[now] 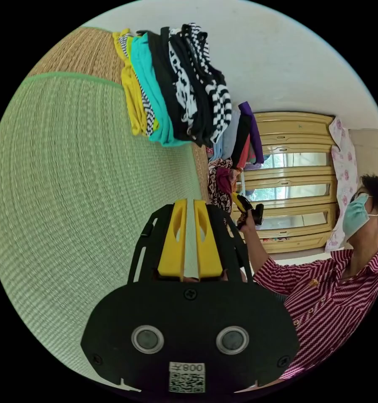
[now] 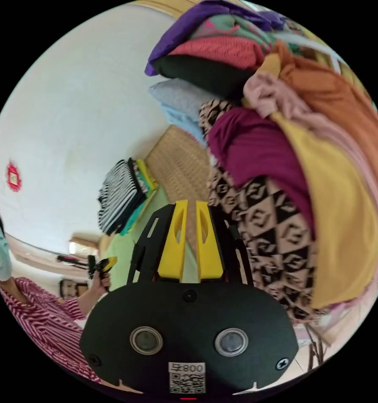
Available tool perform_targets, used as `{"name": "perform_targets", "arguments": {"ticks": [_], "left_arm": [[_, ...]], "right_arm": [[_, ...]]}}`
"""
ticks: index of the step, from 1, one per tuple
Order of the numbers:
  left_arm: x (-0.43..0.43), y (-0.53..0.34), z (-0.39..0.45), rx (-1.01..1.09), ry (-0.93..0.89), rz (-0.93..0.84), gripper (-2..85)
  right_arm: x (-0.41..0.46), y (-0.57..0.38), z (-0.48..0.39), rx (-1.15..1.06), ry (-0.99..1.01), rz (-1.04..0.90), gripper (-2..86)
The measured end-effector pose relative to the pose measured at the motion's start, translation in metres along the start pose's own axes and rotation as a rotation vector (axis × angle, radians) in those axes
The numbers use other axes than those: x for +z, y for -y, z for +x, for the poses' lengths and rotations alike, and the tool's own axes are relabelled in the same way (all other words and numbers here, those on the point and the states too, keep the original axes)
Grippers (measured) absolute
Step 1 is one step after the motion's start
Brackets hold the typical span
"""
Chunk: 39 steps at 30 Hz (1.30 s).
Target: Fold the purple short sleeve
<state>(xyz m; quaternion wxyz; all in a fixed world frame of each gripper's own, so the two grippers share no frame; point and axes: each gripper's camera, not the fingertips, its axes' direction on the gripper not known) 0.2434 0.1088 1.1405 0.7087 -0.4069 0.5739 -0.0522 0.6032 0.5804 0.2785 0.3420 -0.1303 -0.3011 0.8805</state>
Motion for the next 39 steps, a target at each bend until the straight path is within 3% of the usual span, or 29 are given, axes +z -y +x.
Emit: {"name": "perform_targets", "arguments": {"ticks": [5,8,12,22,39], "left_arm": [[0.026,-0.005,-0.004,0.008,-0.063,-0.073,2.4],[0.038,-0.007,-0.003,0.026,-0.099,-0.108,2.2],[0.04,-0.015,-0.002,0.045,-0.123,-0.14,1.5],[-0.005,-0.053,-0.027,-0.013,-0.16,-0.124,0.3],[-0.059,-0.131,-0.037,-0.061,-0.194,-0.147,0.2]], "right_arm": [[-0.01,0.033,-0.029,-0.066,-0.376,-0.007,8.1],[0.025,0.044,-0.03,-0.058,-0.453,-0.105,8.9],[0.049,0.038,-0.023,0.0,-0.461,-0.123,7.2],[0.042,0.0,-0.003,0.087,-0.173,-0.089,1.3],[0.102,0.037,-0.011,-0.098,-0.488,-0.197,8.5]]}}
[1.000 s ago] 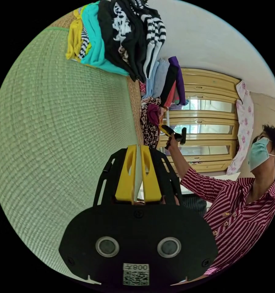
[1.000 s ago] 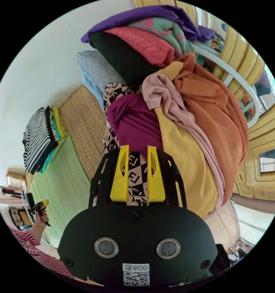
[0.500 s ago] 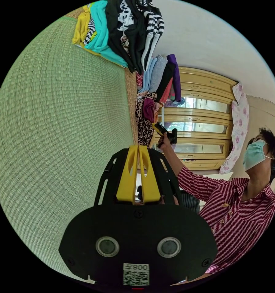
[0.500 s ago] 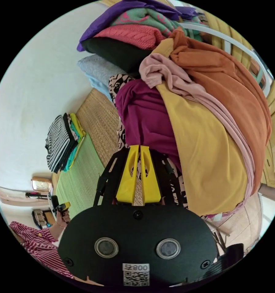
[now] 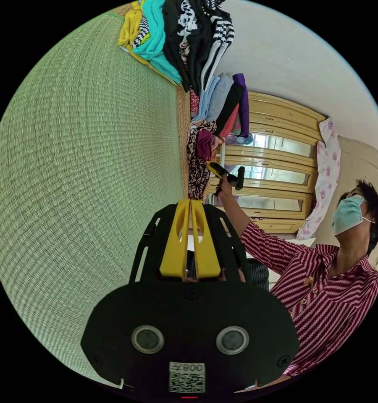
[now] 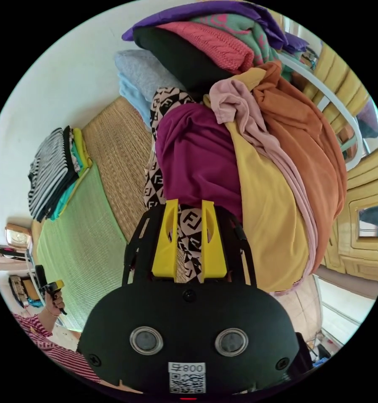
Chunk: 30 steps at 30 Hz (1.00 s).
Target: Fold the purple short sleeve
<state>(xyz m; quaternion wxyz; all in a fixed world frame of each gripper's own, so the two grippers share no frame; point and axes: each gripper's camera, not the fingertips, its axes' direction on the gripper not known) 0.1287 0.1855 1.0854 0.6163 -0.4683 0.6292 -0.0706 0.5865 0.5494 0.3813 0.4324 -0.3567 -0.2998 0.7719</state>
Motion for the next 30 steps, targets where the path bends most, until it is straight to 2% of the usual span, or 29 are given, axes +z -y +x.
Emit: {"name": "perform_targets", "arguments": {"ticks": [2,7,11,15,19,30], "left_arm": [[-0.002,-0.009,0.001,-0.002,-0.009,0.0,0.2],[-0.012,-0.036,0.005,-0.017,-0.039,0.009,0.2],[-0.026,-0.06,0.01,-0.02,-0.051,0.016,0.3],[-0.044,-0.086,0.017,-0.015,-0.057,0.037,0.3],[-0.063,-0.111,0.022,-0.012,-0.059,0.066,0.3],[-0.143,-0.218,0.031,-0.02,-0.051,0.228,0.2]], "right_arm": [[0.012,0.013,0.004,-0.001,-0.043,-0.022,6.8],[0.019,0.021,0.029,-0.007,0.068,-0.037,2.0],[0.031,0.014,0.046,-0.05,0.31,-0.086,0.9],[0.049,-0.005,0.034,-0.122,0.427,-0.146,0.6],[0.069,-0.029,0.012,-0.175,0.628,-0.194,0.5],[0.129,-0.094,-0.025,-0.155,0.898,-0.258,0.3]]}}
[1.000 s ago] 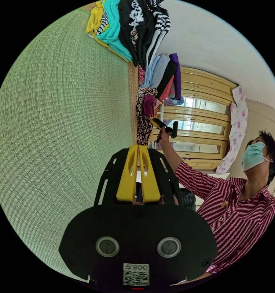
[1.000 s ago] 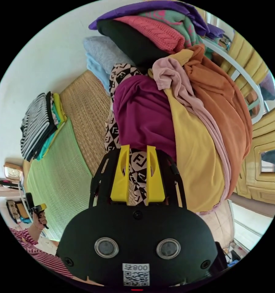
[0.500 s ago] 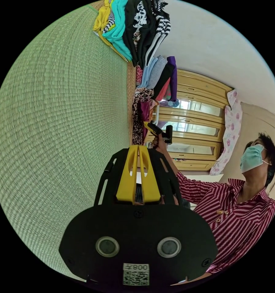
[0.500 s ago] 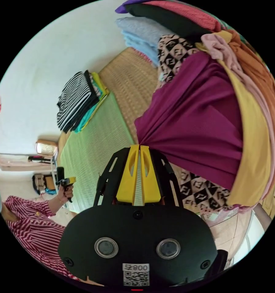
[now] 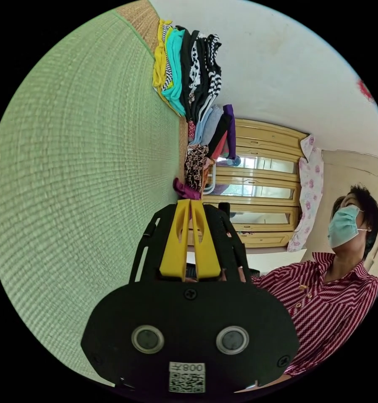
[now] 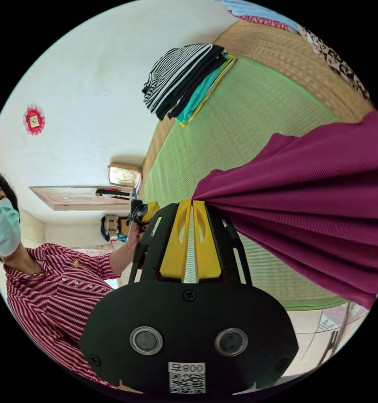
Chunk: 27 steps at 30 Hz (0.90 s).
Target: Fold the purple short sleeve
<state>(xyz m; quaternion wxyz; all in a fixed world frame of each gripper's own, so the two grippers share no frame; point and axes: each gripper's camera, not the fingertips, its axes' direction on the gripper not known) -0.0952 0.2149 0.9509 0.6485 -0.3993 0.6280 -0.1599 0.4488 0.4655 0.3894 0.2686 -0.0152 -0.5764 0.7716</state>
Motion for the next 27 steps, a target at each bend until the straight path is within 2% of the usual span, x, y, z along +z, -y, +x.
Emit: {"name": "perform_targets", "arguments": {"ticks": [4,10,14,18,21,23,27], "left_arm": [[-0.034,-0.033,0.005,0.021,-0.001,0.062,0.2],[-0.091,-0.098,0.02,0.105,0.001,0.17,0.4],[-0.139,-0.171,0.043,0.187,0.037,0.279,0.8],[-0.18,-0.269,0.07,0.198,0.155,0.365,2.4],[-0.193,-0.334,0.079,0.147,0.362,0.369,4.9],[-0.193,-0.355,0.067,0.07,0.435,0.349,6.5],[-0.162,-0.376,0.03,-0.056,0.415,0.279,7.9]], "right_arm": [[0.036,-0.011,0.01,-0.012,0.098,0.0,0.3],[0.143,-0.019,-0.005,-0.146,0.259,-0.182,0.3],[0.227,-0.044,-0.027,-0.251,0.329,-0.323,0.3],[0.262,-0.099,-0.049,-0.318,0.418,-0.429,0.4],[0.251,-0.149,-0.059,-0.322,0.401,-0.455,0.4],[0.243,-0.17,-0.051,-0.327,0.338,-0.466,0.5],[0.242,-0.179,-0.02,-0.276,0.251,-0.486,0.7]]}}
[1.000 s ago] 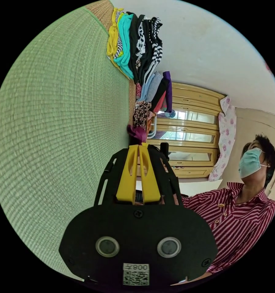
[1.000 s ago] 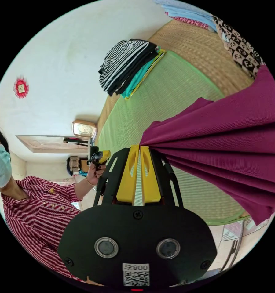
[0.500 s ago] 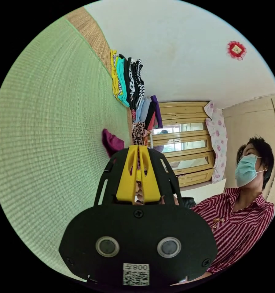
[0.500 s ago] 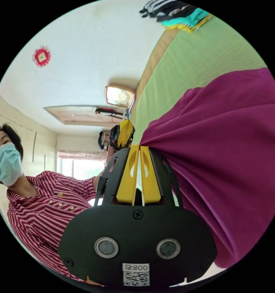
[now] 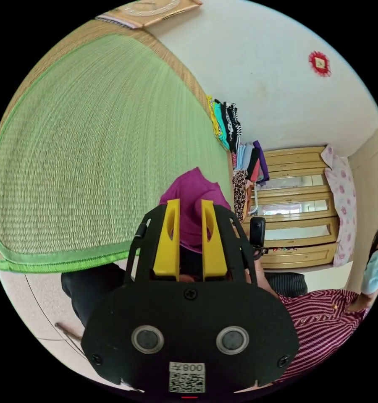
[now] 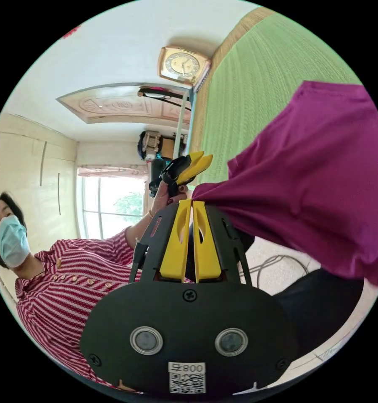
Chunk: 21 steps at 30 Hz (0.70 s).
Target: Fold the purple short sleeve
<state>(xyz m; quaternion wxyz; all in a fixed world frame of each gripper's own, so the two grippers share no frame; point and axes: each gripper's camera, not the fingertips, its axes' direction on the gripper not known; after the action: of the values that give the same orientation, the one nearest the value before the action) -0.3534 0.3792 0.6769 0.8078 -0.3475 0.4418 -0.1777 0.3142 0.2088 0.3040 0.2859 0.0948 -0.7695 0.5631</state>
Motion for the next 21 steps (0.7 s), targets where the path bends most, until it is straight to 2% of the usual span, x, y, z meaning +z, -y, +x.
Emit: {"name": "perform_targets", "arguments": {"ticks": [3,7,11,18,21], "left_arm": [[0.038,-0.005,0.005,0.029,0.127,-0.117,6.6],[0.052,-0.008,0.014,0.039,0.153,-0.114,2.8],[0.062,-0.016,0.034,0.102,0.21,-0.136,1.4],[0.072,-0.051,0.072,0.175,0.041,-0.137,0.7],[0.083,-0.066,0.097,0.258,0.046,-0.177,0.6]], "right_arm": [[-0.003,-0.003,0.02,0.051,-0.078,-0.022,1.3],[-0.022,0.006,0.038,0.08,-0.056,0.018,1.8],[-0.049,0.036,0.039,0.086,-0.211,0.083,5.2],[-0.035,0.137,0.078,0.124,-0.194,0.058,10.9],[-0.024,0.171,0.097,0.145,-0.147,0.026,12.2]]}}
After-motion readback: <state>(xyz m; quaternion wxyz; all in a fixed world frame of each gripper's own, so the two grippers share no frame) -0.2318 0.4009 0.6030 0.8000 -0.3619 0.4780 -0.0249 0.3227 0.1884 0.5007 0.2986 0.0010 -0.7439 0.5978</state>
